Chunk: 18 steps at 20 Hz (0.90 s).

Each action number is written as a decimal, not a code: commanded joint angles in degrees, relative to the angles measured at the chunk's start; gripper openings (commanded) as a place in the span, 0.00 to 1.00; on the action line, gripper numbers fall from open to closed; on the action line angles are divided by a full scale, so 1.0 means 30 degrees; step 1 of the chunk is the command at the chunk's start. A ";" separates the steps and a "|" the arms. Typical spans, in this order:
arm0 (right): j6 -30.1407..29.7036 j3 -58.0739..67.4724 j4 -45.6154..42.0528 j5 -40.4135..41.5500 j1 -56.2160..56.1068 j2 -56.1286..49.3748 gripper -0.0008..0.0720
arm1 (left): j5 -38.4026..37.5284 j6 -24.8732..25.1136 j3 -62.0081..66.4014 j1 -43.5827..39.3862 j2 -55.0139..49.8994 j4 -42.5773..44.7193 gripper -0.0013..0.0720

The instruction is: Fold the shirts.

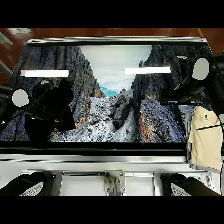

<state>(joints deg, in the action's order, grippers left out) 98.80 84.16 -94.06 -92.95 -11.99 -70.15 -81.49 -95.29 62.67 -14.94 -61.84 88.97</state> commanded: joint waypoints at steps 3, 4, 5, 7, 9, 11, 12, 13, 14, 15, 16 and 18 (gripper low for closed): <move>0.0000 0.0000 0.0007 -0.0007 -0.0007 0.0007 0.96 | 0.0007 0.0000 0.0000 0.0015 -0.0007 0.0000 0.99; 0.0000 0.0000 0.0007 -0.0007 -0.0007 0.0007 0.96 | 0.0007 0.0000 0.0000 0.0007 -0.0007 0.0000 0.99; 0.0000 0.0000 0.0007 -0.0007 0.0000 0.0007 0.96 | 0.0007 0.0000 0.0000 0.0015 -0.0007 0.0000 0.99; 0.0000 0.0000 0.0007 -0.0007 -0.0007 0.0007 0.96 | 0.0007 0.0000 0.0000 0.0007 -0.0007 0.0000 0.99; 0.0000 0.0000 0.0007 -0.0007 -0.0007 0.0007 0.96 | 0.0007 0.0000 0.0000 0.0007 -0.0007 0.0000 0.99; 0.0000 0.0000 0.0007 -0.0007 -0.0007 0.0007 0.96 | 0.0007 0.0000 0.0000 0.0007 -0.0007 0.0000 0.99; 0.0000 0.0000 0.0007 -0.0007 -0.0007 0.0007 0.96 | 0.0007 0.0000 0.0000 0.0007 -0.0007 0.0000 0.99; 0.0000 0.0000 0.0007 -0.0007 -0.0007 0.0007 0.96 | 0.0007 0.0000 0.0000 0.0007 -0.0007 0.0000 0.99; 0.0000 0.0000 0.0007 -0.0007 -0.0007 0.0007 0.96 | 0.0007 0.0000 0.0000 0.0015 -0.0007 0.0000 0.99; 0.0000 0.0000 0.0007 -0.0007 -0.0007 0.0007 0.96 | 0.0007 0.0000 0.0000 0.0015 -0.0007 0.0000 0.99; 0.0000 0.0000 0.0007 -0.0007 -0.0007 0.0007 0.96 | 0.0007 0.0000 0.0000 0.0007 -0.0007 0.0000 0.99; -0.0015 0.0000 0.0029 0.1188 -0.0007 0.0007 0.96 | 0.0066 -0.0007 0.0000 0.0007 -0.0007 -0.0007 0.99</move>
<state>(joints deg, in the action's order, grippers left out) 98.78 84.16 -94.06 -92.36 -11.99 -70.15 -81.47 -95.31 62.67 -14.94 -61.84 88.95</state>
